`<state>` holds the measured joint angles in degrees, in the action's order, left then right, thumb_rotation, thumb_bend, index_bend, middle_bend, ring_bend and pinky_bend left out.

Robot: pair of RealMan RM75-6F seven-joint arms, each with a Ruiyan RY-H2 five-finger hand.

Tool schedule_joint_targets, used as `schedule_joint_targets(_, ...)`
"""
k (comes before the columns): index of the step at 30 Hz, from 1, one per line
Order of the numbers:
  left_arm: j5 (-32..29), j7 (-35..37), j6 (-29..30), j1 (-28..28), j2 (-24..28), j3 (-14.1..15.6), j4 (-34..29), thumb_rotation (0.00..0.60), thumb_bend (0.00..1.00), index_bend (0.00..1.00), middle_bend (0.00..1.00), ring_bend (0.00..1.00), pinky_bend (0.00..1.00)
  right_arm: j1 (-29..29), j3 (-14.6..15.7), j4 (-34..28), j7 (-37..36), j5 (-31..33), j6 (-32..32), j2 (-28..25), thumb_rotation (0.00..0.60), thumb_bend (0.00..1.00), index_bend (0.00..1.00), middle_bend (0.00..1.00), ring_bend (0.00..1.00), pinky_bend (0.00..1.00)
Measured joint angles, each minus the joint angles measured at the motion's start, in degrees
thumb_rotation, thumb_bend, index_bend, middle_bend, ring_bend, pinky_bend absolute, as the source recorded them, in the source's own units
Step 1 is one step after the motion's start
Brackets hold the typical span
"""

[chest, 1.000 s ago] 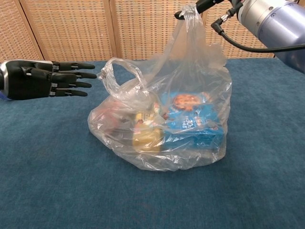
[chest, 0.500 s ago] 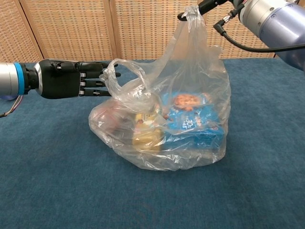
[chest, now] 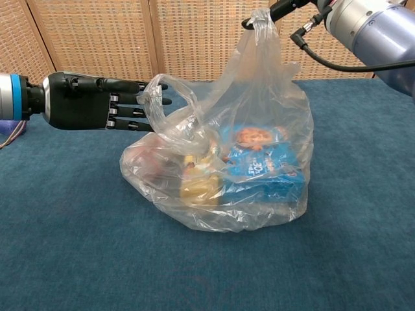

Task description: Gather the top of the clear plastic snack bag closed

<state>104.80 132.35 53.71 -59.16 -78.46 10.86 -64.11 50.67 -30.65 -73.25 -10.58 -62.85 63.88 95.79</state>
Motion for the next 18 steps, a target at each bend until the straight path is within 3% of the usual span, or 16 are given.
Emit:
schedule_joint_targets(10, -0.21, 3.80, 1.72, -2.18, -2.94, 0.58, 2.21, 0.600, 0.47, 0.04, 0.00, 0.03, 0.11, 0.15, 0.14, 0.13, -0.14, -0.32, -0.06, -0.50, 0.600, 0.00, 0.18, 0.00, 0.00, 0.00)
schedule_joint_targets(18, -0.56, 5.82, 4.31, -3.64, -5.32, -0.33, 4.51, 0.600, 0.50, 0.12, 0.02, 0.07, 0.14, 0.23, 0.63, 0.46, -0.53, -0.39, -0.36, -0.29, 0.600, 0.00, 0.18, 0.00, 0.00, 0.00)
